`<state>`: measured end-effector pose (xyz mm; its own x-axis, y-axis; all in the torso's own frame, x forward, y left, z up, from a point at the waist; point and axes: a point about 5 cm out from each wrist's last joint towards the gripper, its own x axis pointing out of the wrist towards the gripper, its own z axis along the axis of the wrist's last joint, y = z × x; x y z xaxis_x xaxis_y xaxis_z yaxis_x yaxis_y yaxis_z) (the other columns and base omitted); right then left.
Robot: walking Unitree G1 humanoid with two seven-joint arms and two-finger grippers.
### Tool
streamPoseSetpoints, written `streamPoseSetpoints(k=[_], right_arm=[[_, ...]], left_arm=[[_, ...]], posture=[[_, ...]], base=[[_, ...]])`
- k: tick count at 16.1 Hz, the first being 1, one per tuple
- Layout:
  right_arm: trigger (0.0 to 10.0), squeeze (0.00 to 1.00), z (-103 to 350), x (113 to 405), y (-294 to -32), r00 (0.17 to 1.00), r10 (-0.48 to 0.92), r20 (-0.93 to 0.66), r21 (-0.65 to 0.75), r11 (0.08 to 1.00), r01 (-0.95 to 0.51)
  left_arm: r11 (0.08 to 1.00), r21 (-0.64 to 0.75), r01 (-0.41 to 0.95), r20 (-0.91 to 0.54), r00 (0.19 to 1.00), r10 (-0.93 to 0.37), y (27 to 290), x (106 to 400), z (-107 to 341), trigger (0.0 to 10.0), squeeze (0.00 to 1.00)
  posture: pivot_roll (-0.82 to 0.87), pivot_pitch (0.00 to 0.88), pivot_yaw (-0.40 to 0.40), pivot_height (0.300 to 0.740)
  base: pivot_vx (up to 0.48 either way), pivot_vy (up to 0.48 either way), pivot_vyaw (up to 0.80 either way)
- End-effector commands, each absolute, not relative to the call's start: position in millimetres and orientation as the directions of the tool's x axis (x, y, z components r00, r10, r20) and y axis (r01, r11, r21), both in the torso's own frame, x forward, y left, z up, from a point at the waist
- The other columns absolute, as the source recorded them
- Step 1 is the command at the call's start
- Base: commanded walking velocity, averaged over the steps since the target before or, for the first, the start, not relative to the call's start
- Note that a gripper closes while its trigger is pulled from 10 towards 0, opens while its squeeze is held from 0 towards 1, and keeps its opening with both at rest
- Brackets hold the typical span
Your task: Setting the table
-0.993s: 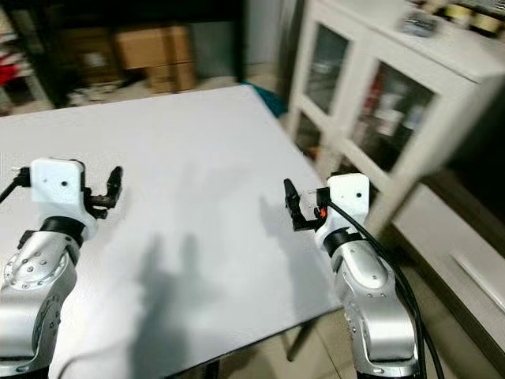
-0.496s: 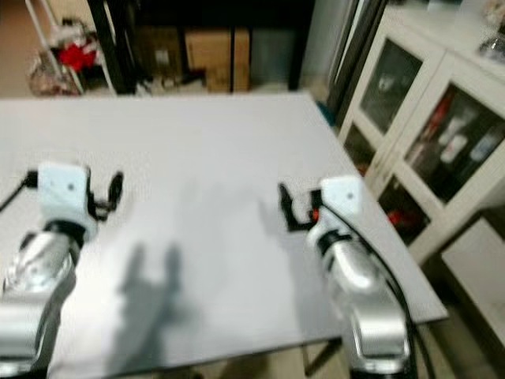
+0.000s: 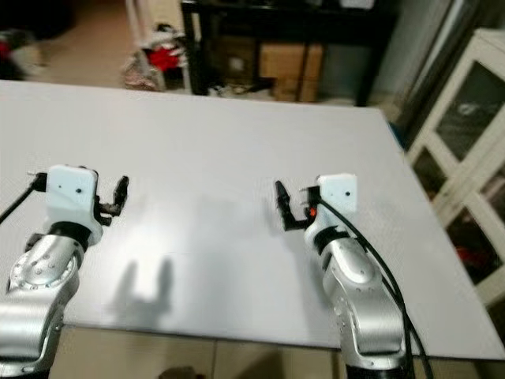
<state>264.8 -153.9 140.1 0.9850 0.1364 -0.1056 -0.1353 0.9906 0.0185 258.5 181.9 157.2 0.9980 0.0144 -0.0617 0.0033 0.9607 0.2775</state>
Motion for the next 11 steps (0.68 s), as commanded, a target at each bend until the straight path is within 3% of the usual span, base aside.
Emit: streamPoseSetpoints(k=[1,4,9,11], right_arm=[[10.0,1.00,138.4,266.1,-157.7,0.986,0.095,-0.134,-0.030,0.995,-0.100],[10.0,1.00,137.1,267.6,-165.0,0.991,0.017,-0.133,-0.110,0.993,-0.031],[10.0,1.00,135.0,262.3,-162.0,0.986,0.071,-0.148,-0.027,0.997,-0.076],[10.0,1.00,135.1,263.4,-158.6,0.986,0.080,-0.148,-0.028,0.996,-0.085]], left_arm=[[0.959,0.284,0.006,-0.047,0.999,0.008,182.0,260.8,163.2,10.0,0.00],[0.959,0.284,0.013,-0.055,0.998,0.003,183.1,261.6,162.8,10.0,0.00],[0.956,0.290,0.032,-0.070,0.997,-0.012,181.4,261.1,161.2,10.0,0.00],[0.956,0.292,0.030,-0.072,0.997,-0.009,182.2,260.1,161.6,10.0,0.00]], posture=[[0.09,0.000,-0.006,0.740],[0.07,0.000,0.009,0.740],[0.08,0.000,0.010,0.740],[0.09,0.000,-0.001,0.740]], base=[[0.000,0.345,0.00],[0.000,0.352,0.00],[0.000,0.361,0.00],[0.000,0.364,0.68]])
